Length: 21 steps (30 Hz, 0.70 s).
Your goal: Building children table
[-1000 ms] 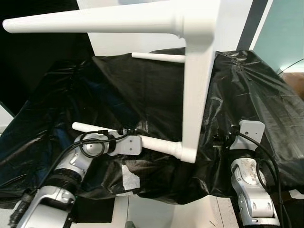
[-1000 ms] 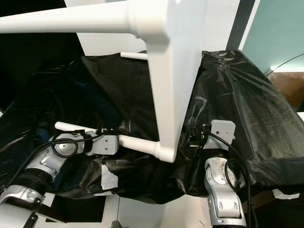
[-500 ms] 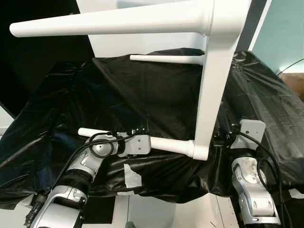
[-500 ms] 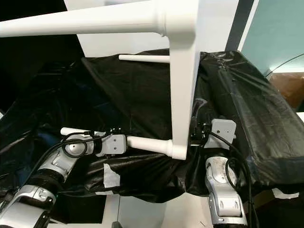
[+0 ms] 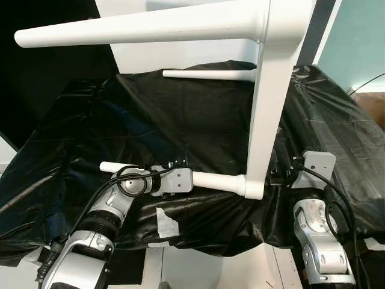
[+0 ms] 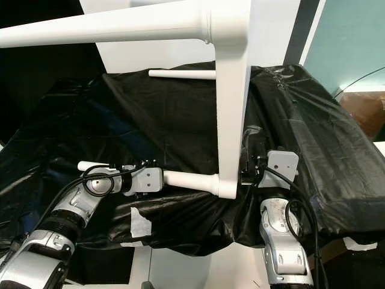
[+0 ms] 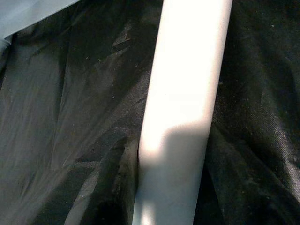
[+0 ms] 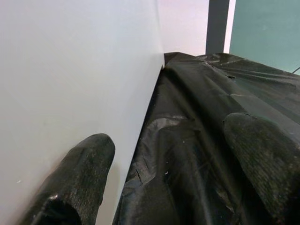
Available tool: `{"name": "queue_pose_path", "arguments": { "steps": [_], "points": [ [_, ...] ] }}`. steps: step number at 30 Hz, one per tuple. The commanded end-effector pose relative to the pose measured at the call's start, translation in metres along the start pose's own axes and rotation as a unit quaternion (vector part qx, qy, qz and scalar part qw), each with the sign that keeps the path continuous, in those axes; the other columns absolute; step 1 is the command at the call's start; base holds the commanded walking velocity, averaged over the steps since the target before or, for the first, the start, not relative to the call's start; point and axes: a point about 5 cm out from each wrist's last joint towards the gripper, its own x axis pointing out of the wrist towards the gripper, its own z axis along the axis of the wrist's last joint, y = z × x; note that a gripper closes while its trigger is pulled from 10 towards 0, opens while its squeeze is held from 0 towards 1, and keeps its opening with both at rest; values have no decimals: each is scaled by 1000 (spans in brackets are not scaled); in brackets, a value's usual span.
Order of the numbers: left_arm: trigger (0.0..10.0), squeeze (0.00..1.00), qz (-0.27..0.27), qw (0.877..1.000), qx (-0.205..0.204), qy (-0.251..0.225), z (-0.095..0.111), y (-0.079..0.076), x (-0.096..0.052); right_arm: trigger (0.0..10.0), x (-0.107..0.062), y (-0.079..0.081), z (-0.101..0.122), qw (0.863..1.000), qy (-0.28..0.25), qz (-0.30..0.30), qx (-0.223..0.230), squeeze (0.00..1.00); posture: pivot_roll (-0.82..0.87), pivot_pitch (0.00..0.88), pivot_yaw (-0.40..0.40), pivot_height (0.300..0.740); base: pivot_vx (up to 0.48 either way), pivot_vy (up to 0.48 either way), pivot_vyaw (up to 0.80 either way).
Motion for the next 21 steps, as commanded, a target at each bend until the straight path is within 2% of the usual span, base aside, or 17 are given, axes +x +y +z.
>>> {"name": "queue_pose_path", "arguments": {
  "steps": [1,2,3,4,8,9,10,11,17,19,21],
  "points": [
    [10000,0,196,970,-139,43,-27,-2,1,10000,1,2,-2,1000,5,1,5,0,-76,31,37,740,0,0,0],
    [10000,0,210,957,-196,27,-27,2,1,10000,1,3,-2,1000,5,1,6,0,-76,32,37,740,0,0,0],
    [10000,0,220,946,-236,14,-27,5,0,10000,0,3,-2,1000,5,2,6,0,-76,32,36,740,0,0,0],
    [10000,0,225,940,-256,7,-27,6,0,10000,0,3,-1,1000,5,2,6,0,-76,32,36,740,0,0,0],
    [10000,0,232,935,-267,4,-27,8,0,10000,0,3,-1,1000,5,2,6,0,-78,33,34,740,0,0,0],
    [10000,0,240,925,-293,-3,-27,11,0,10000,1,3,-1,1000,5,3,6,0,-79,34,33,740,0,0,0],
    [10000,0,240,925,-293,-3,-27,11,0,10000,1,3,-1,1000,5,3,6,0,-79,34,33,740,0,0,0],
    [10000,0,244,920,-307,-7,-28,12,0,10000,1,2,-1,1000,5,3,6,0,-80,34,33,740,0,0,0],
    [10000,0,245,924,-292,0,-27,13,0,10000,1,3,0,1000,4,4,5,0,-82,32,30,740,0,0,0],
    [10000,0,240,932,-270,7,-26,11,1,10000,1,3,0,1000,4,5,5,0,-82,31,30,740,0,0,0],
    [10000,0,238,935,-263,8,-25,10,1,10000,1,3,0,1000,4,5,5,0,-82,32,29,740,0,0,0]
  ]
}}
